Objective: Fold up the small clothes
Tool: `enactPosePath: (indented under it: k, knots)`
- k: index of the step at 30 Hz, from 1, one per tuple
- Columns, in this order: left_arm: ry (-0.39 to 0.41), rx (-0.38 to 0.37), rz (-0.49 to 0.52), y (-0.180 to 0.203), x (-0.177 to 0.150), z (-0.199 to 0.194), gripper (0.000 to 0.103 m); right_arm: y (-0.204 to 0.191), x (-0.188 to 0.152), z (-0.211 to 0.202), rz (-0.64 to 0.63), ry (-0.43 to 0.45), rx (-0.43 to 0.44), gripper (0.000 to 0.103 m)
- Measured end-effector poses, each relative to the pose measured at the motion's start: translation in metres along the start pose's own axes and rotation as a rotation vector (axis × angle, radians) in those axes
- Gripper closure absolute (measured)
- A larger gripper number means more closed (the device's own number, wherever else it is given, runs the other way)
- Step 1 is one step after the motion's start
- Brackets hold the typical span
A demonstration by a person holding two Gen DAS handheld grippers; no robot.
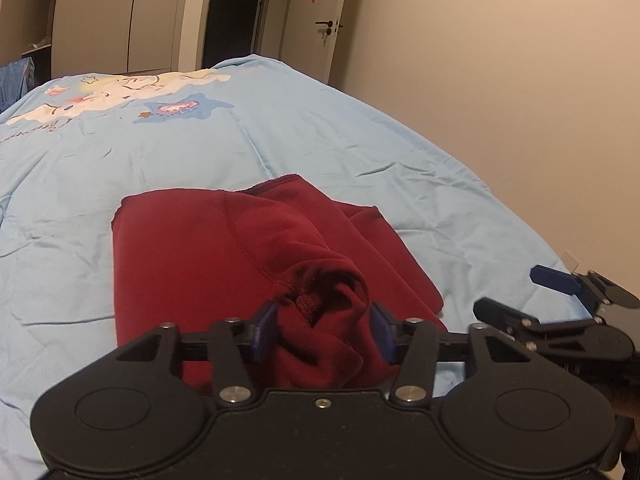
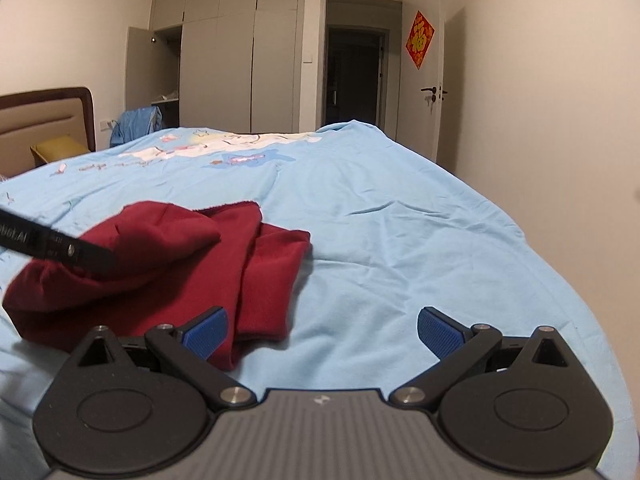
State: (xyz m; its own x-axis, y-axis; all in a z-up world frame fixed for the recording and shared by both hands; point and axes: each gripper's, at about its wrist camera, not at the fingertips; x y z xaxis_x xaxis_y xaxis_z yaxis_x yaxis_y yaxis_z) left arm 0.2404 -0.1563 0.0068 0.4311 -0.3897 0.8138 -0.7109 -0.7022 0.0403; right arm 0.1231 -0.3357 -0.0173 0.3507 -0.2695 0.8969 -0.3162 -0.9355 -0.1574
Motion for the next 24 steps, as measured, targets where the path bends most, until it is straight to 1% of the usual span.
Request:
enactPosePath:
  k: [2,4,6,8,11,15,17,19,20,21,22,23,24]
  knots:
    - [0.014,0.007,-0.002,0.0,-0.005,-0.01,0.036,0.001,0.006,0.002,0.024,-0.003,0.038,0.0]
    - [0.019,0.018,0.008,-0.001,-0.011,-0.018,0.033,0.003,0.013,0.006,0.06,-0.015,0.091,0.0]
    - [0.018,0.029,0.038,0.002,-0.018,-0.027,0.029,0.004,0.021,0.011,0.111,-0.039,0.155,0.0]
    - [0.011,0.049,0.079,0.007,-0.025,-0.031,0.027,0.003,0.028,0.018,0.145,-0.061,0.221,0.0]
    - [0.0,0.085,0.141,0.016,-0.031,-0.031,0.027,-0.005,0.037,0.032,0.154,-0.114,0.302,0.0]
    - [-0.004,0.105,0.194,0.024,-0.032,-0.026,0.027,-0.017,0.042,0.054,0.188,-0.203,0.403,0.0]
    - [-0.007,0.121,0.228,0.029,-0.032,-0.021,0.028,-0.022,0.043,0.062,0.207,-0.228,0.427,0.0]
    - [-0.014,0.144,0.259,0.032,-0.032,-0.015,0.033,-0.024,0.045,0.067,0.226,-0.24,0.444,0.0]
    - [-0.016,0.158,0.278,0.034,-0.031,-0.013,0.039,-0.023,0.046,0.069,0.239,-0.244,0.452,0.0]
    - [-0.019,0.169,0.293,0.036,-0.031,-0.01,0.05,-0.023,0.048,0.073,0.254,-0.253,0.461,0.0]
    - [-0.022,0.178,0.303,0.037,-0.03,-0.006,0.057,-0.023,0.05,0.077,0.273,-0.267,0.468,0.0]
    - [-0.025,0.186,0.303,0.038,-0.029,-0.004,0.072,-0.022,0.051,0.08,0.292,-0.276,0.473,0.0]
    - [-0.027,0.197,0.293,0.037,-0.027,-0.003,0.078,-0.021,0.053,0.082,0.312,-0.28,0.479,0.0]
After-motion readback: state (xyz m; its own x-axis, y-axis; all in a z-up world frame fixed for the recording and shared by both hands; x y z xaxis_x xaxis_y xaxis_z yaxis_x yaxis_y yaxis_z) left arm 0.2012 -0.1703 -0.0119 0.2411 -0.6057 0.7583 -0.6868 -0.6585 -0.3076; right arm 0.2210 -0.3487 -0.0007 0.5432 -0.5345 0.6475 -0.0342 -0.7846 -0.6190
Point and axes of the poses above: each gripper's, at about its wrist camera, not at the fingertips, and z roughly the way its jaws point, y to its right, x to its top, and after that the axes turned 9 degrees about z, right-handed
